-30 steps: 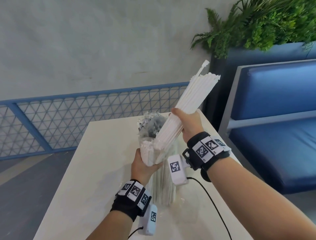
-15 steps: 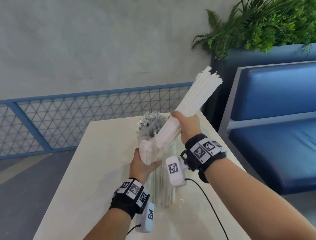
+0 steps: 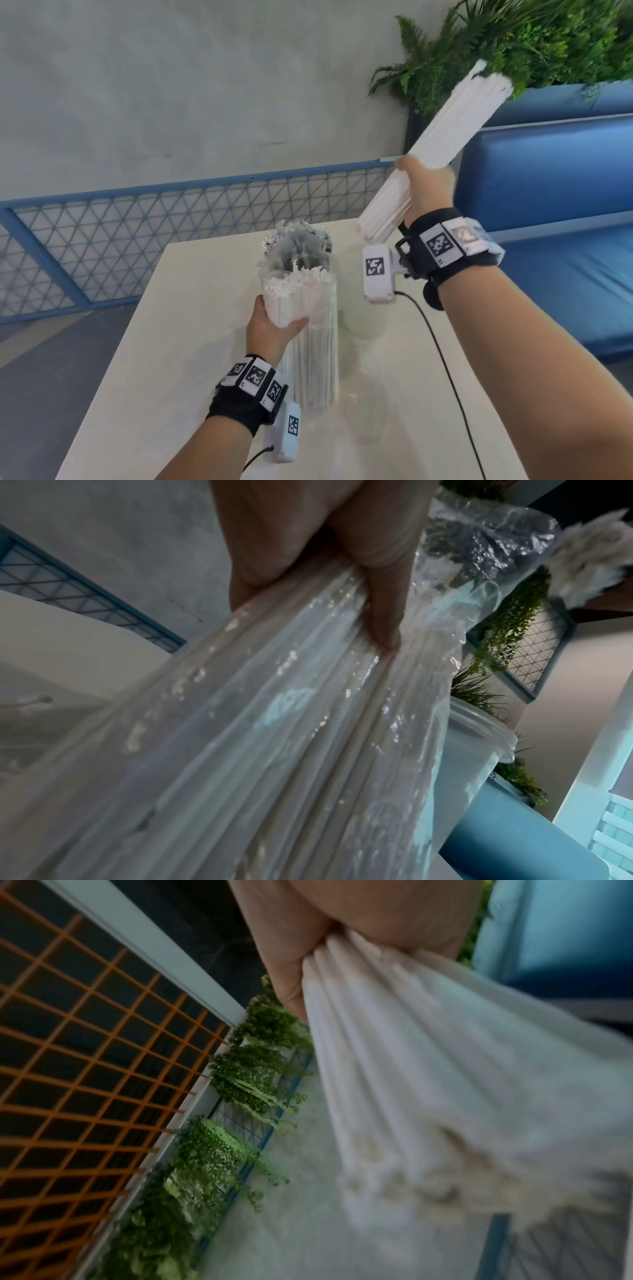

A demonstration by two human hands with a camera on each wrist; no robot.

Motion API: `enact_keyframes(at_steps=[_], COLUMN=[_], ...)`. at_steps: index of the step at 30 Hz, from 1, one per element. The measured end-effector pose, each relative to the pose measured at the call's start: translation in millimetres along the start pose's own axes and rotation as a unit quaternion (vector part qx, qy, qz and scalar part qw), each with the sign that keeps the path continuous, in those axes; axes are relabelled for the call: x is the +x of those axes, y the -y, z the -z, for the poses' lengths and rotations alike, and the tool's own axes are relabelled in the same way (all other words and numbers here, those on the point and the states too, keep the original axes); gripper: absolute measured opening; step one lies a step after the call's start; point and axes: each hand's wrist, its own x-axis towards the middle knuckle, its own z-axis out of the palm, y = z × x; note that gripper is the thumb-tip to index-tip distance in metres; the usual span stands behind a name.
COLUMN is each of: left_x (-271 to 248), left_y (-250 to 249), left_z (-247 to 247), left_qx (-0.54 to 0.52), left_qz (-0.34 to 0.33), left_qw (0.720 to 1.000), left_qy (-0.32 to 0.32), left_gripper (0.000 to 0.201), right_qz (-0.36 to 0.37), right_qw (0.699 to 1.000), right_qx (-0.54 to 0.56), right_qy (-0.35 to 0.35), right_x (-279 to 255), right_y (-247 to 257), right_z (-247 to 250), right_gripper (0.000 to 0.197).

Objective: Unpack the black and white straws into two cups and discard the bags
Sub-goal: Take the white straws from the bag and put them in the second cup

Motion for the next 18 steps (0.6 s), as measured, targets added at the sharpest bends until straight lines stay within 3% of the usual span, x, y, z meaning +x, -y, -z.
enact_keyframes(at_steps=[5,9,18], left_x=[-1,-2,-3], left_y=[-1,-1,2], left_z=[0,0,-4], left_qx=[-0.025,-0.043,-0.054], left_qz=[0.014,0.027,0.015], left_qw=[1.000,0.999,0.998], left_qy=[0.002,0.007,0.021], left_gripper=[0.062,0.063,0.067], right_qz=[0.108,0.066,0.009], right_qw=[0.987,0.988,0.988], right_qx=[-0.122,-0.138,-0.143], right_qy=[-0.006,0.036,0.061], right_x=[9,2,-7], right_y=[-4,-49,-125], right_z=[-2,-2,8], right_gripper=[0.057,0.049,0.041])
